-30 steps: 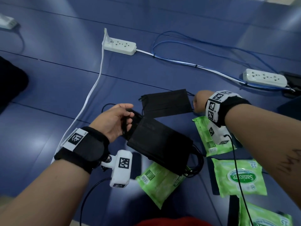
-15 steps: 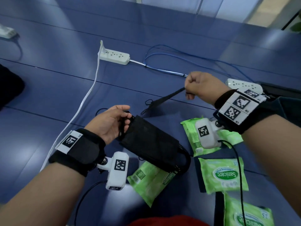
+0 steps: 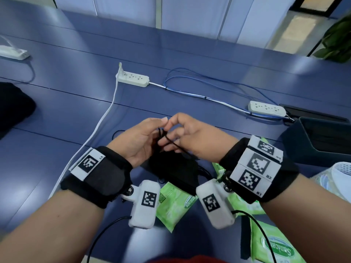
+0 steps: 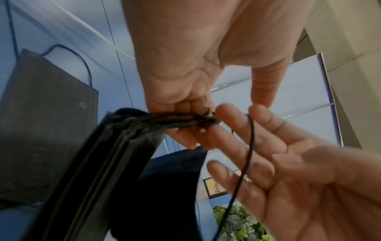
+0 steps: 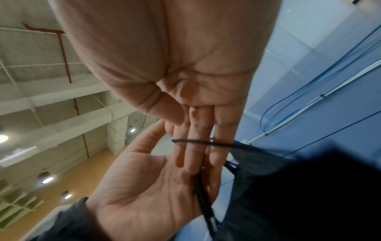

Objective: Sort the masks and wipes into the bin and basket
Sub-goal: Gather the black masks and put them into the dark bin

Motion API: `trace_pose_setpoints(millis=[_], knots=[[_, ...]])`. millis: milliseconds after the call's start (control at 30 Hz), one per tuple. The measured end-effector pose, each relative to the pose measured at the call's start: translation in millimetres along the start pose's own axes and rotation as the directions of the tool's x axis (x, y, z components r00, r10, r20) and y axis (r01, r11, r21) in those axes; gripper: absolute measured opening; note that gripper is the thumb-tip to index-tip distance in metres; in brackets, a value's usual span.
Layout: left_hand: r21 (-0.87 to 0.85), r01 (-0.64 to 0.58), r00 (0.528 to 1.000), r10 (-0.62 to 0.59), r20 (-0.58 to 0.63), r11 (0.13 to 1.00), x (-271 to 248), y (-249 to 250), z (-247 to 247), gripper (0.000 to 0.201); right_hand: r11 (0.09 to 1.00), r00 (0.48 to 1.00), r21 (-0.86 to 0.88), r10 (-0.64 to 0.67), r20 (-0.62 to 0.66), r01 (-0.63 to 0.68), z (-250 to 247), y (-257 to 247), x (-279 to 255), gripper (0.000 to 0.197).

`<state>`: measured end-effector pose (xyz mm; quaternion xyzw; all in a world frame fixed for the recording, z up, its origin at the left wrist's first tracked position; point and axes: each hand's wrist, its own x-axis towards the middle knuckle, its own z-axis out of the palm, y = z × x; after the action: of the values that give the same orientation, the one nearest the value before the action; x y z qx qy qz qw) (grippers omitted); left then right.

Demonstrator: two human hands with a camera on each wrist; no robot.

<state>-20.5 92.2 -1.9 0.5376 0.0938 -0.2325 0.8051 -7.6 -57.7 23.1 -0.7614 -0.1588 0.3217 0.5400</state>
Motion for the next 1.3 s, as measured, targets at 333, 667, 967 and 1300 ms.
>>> trace_pose_setpoints(millis=[333,667,967,1300], knots=[[0.028,-0.041,0.999,0.041,-0.015,0.999,-11,24,-3,0.03,0.986,0.986,-0.003,-0.167,-0.001,0.167,2,-21,2,0.043],[0.017,-0.403,0.899,0.399,-0.183,0.915,-22,84,-6,0.022,0.903,0.866,0.057,-0.389,-0.313,0.426,-31,-17,5,0.02],[0.287,-0.379,0.836,0.459,-0.301,0.88,-25,103,-33,0.025,0.823,0.991,-0.553,0.08,-0.11,-0.128,-44,68,48,0.016],[0.345,-0.294,0.88,0.393,-0.265,0.891,-38,86,-65,0.013,0.541,0.952,-0.841,0.25,0.178,0.015,0,110,110,0.037]])
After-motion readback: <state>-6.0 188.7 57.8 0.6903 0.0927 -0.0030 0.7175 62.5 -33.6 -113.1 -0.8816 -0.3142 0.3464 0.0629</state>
